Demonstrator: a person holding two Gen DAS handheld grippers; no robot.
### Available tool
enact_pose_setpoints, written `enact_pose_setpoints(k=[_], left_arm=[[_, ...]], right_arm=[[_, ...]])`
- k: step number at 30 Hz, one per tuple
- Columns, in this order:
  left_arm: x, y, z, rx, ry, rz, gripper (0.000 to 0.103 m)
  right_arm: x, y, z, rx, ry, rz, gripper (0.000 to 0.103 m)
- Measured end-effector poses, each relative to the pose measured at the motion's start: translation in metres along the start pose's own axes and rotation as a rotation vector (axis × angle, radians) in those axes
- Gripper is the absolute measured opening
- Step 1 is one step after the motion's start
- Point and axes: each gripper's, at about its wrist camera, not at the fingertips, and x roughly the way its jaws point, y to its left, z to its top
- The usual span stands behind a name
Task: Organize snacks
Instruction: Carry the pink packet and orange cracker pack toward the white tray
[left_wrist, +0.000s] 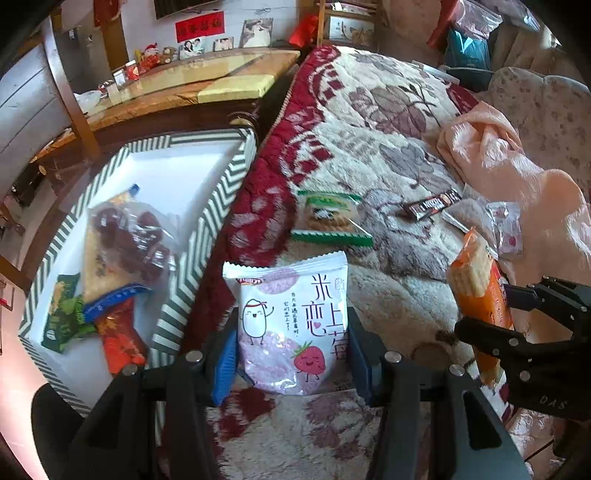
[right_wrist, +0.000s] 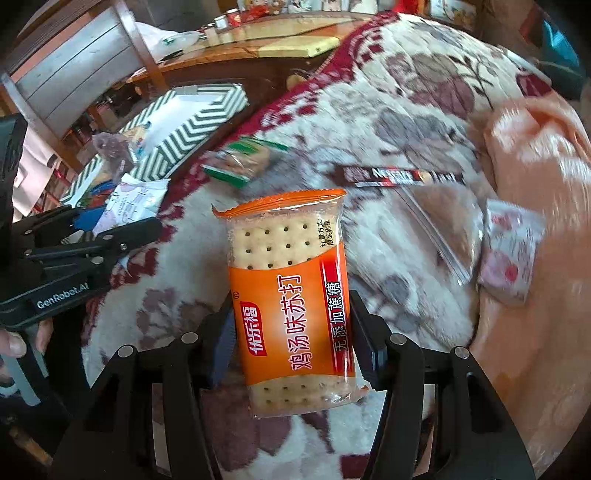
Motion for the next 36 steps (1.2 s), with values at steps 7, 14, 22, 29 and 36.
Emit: enact_pose_setpoints(k=[7,14,22,29,36], left_arm=[[-0.009,0.014,0.003,-0.012,-0.026,0.034,0.054],[-0.017,0.034,0.007,-0.044,-0.048,0.05,0.054],[-0.028,0.06,0.01,-0.088,-0.073,0.074,0.054],[-0.034,0.083,0.012,-0.126,-0.087,0.098,0.054],[-0.037,0.106,0.011,-0.166,-0.092,0.12,0.054]], right_arm=[[0.001,0.022,0.017,-0.043,-0.003,0.013,0.055],[0.004,0.041,0.032,-0.082,0.003,0.021,0.055],[0.01,0.069,0.05,-0.142,0.008,0.029,0.055],[0.015,0.093,0.065,-0.186,0.012,0.045,0.055],[0.02,0.115,0.081,-0.222,0.009,0.066,0.055]])
